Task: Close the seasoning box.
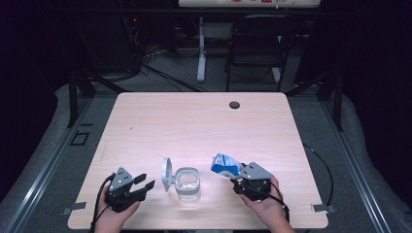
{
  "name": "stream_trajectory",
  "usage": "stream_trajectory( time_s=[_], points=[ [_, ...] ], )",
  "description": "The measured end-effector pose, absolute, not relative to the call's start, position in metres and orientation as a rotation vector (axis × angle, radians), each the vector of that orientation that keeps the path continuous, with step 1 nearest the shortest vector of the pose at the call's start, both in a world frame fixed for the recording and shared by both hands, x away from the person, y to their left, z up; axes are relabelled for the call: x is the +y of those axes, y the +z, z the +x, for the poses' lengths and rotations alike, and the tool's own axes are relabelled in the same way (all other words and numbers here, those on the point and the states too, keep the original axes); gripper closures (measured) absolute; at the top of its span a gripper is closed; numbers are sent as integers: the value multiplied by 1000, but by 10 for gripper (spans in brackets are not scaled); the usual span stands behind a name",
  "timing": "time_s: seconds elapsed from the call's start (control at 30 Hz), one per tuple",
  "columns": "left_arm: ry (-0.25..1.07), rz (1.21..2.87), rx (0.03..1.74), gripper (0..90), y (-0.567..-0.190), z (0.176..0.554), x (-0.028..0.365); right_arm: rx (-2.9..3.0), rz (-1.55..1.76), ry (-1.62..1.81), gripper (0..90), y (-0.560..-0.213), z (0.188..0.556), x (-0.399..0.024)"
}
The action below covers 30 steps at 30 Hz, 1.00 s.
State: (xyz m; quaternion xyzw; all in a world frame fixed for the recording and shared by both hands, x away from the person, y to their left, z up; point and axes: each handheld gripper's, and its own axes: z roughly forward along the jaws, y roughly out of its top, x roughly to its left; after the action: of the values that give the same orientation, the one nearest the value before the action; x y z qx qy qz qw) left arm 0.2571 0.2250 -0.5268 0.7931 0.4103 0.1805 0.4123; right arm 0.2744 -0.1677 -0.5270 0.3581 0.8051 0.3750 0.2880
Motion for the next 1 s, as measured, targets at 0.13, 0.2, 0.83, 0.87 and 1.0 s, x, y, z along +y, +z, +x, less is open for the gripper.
stream_trajectory(
  time_s=[0.13, 0.2, 0.83, 0.87, 1.0],
  points=[
    [454, 1995, 1034, 570, -527, 257, 224, 2143, 934, 976, 452, -526, 274, -165],
    [453, 1992, 1032, 571, -527, 257, 224, 2149, 927, 967, 452, -525, 274, -163],
    [452, 1995, 1035, 570, -526, 257, 226, 2133, 839, 877, 452, -520, 275, -150],
    [453, 1994, 1035, 570, -527, 257, 226, 2130, 835, 872, 452, -520, 276, -149],
    [456, 1988, 1035, 571, -527, 257, 226, 2128, 811, 841, 452, -519, 276, -147]
  ],
)
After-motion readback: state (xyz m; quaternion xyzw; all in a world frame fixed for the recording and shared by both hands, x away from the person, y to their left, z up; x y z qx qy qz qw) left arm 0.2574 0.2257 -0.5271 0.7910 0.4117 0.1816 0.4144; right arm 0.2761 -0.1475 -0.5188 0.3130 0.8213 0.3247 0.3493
